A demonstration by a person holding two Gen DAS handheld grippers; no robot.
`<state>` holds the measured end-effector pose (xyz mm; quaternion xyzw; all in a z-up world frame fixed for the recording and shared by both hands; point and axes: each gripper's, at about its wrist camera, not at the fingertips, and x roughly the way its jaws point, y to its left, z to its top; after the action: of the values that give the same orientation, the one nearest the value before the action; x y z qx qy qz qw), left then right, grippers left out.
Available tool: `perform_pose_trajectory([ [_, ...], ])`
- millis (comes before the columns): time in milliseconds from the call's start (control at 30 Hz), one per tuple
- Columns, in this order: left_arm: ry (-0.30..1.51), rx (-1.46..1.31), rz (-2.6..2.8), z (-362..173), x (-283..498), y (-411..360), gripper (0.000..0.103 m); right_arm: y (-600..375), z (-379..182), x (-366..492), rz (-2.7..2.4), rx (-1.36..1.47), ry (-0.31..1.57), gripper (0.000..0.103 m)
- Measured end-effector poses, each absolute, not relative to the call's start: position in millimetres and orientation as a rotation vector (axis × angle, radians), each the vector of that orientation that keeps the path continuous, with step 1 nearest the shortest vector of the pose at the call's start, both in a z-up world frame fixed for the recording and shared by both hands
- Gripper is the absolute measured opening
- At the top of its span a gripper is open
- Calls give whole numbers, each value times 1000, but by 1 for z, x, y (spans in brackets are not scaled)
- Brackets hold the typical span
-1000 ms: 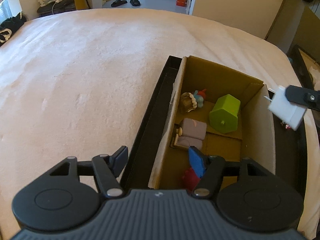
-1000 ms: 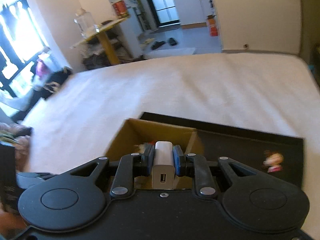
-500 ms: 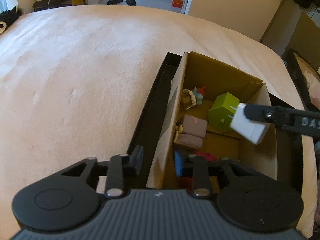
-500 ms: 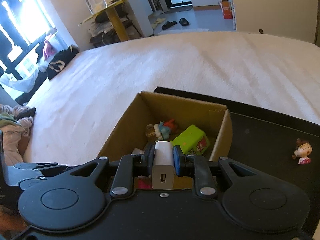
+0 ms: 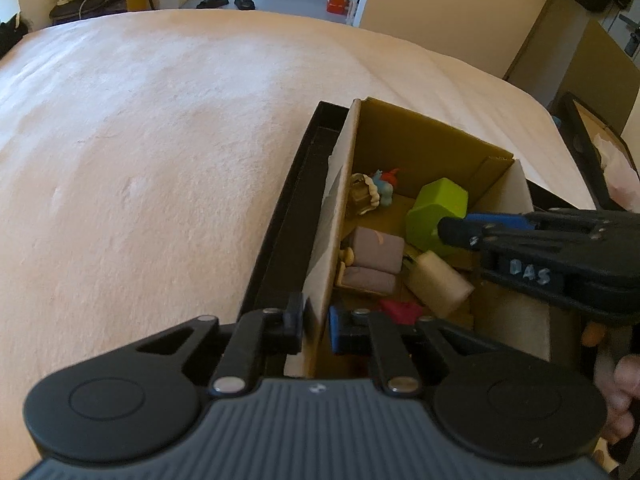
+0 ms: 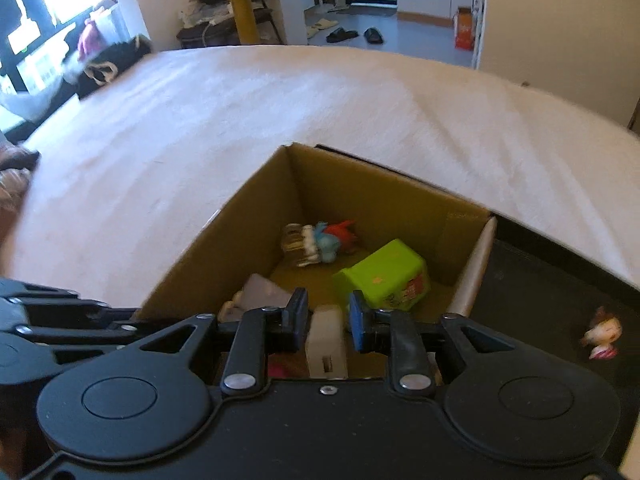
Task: Organize rigid objects
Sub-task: 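Carry the white charger into the box and open the right gripper, then move the right gripper to the brown-haired girl doll and close on it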
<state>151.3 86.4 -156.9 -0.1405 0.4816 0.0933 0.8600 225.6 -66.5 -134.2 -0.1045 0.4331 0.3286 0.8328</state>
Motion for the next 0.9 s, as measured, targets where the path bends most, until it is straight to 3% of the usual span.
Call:
perform_pose_trajectory([
  [600,1024,-257,237,-140,158,77,12,-117,-106,246,693,12,924,24],
  [700,1028,-243,247,-136,159,74,12,-124,-102,247,698,35,926,28],
  [833,1035,-225,265,-134,160,69,13,-133,-100,248,701,58,936,41],
  [900,1041,-222,271,-134,162,67,16,-139,-99,249,703,65,941,42],
])
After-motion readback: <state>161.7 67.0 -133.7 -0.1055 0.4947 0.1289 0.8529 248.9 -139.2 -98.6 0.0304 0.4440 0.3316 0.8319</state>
